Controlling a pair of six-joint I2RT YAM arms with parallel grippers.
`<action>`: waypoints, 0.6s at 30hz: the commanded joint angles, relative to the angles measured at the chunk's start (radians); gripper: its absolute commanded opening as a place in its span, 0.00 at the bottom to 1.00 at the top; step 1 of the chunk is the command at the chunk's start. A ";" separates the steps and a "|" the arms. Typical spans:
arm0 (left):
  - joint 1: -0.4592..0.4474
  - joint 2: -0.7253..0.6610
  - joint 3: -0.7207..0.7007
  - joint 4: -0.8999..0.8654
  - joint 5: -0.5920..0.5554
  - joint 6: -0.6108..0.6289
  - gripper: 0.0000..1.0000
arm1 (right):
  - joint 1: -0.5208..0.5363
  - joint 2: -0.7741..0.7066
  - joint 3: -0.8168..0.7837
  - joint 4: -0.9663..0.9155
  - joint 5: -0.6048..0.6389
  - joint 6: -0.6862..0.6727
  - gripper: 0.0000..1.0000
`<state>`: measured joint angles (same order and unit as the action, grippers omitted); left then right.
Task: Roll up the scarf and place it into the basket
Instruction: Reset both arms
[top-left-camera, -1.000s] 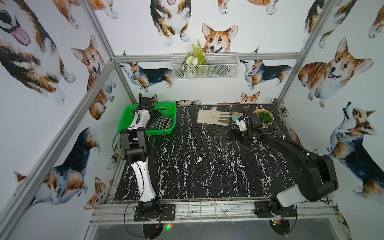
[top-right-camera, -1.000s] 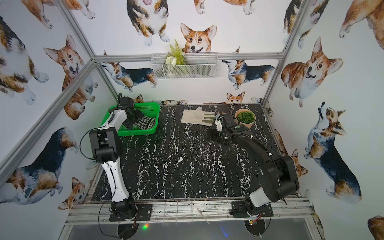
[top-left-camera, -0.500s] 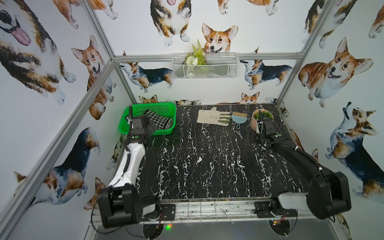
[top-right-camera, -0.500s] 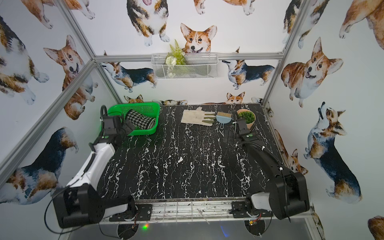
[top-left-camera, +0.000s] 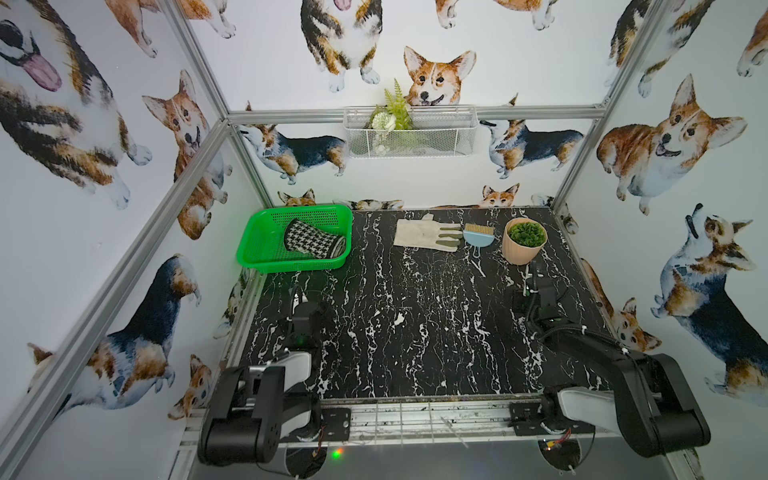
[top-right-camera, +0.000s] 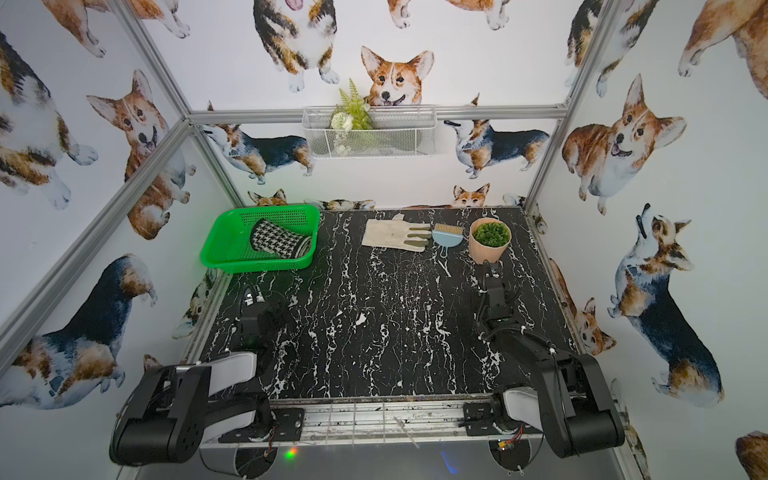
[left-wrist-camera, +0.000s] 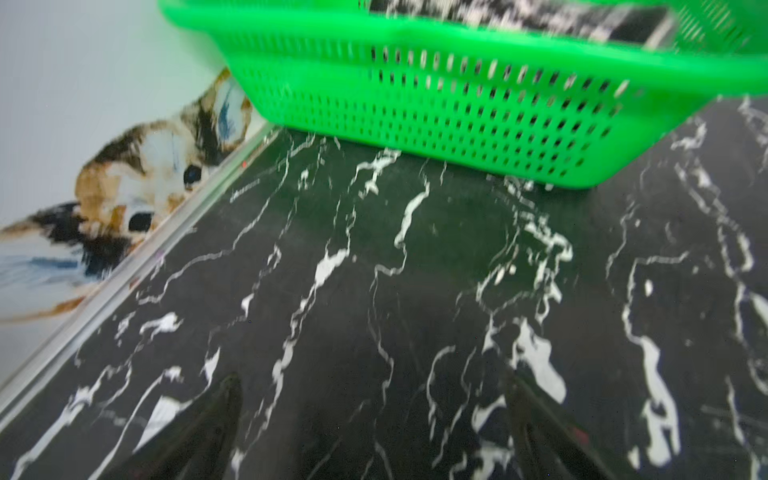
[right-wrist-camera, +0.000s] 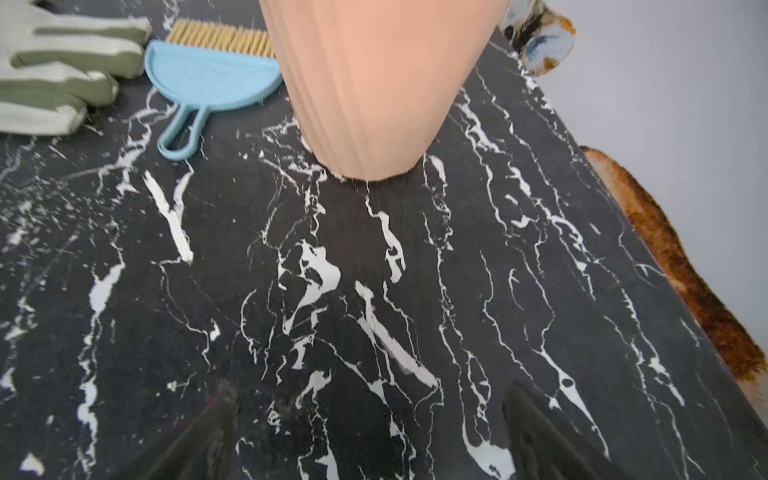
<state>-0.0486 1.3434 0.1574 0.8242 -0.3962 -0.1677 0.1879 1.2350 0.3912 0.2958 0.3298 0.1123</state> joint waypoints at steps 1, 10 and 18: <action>-0.003 0.194 0.000 0.498 0.097 0.107 1.00 | -0.004 0.023 -0.004 0.202 -0.052 -0.068 1.00; -0.090 0.234 0.161 0.241 0.045 0.188 1.00 | -0.024 0.109 0.039 0.250 -0.095 -0.137 1.00; -0.125 0.241 0.177 0.226 0.002 0.212 1.00 | -0.082 0.128 -0.116 0.556 -0.125 -0.108 1.00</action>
<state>-0.1715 1.5841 0.3275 1.0489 -0.3725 0.0189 0.1253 1.3594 0.2939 0.6777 0.2348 -0.0021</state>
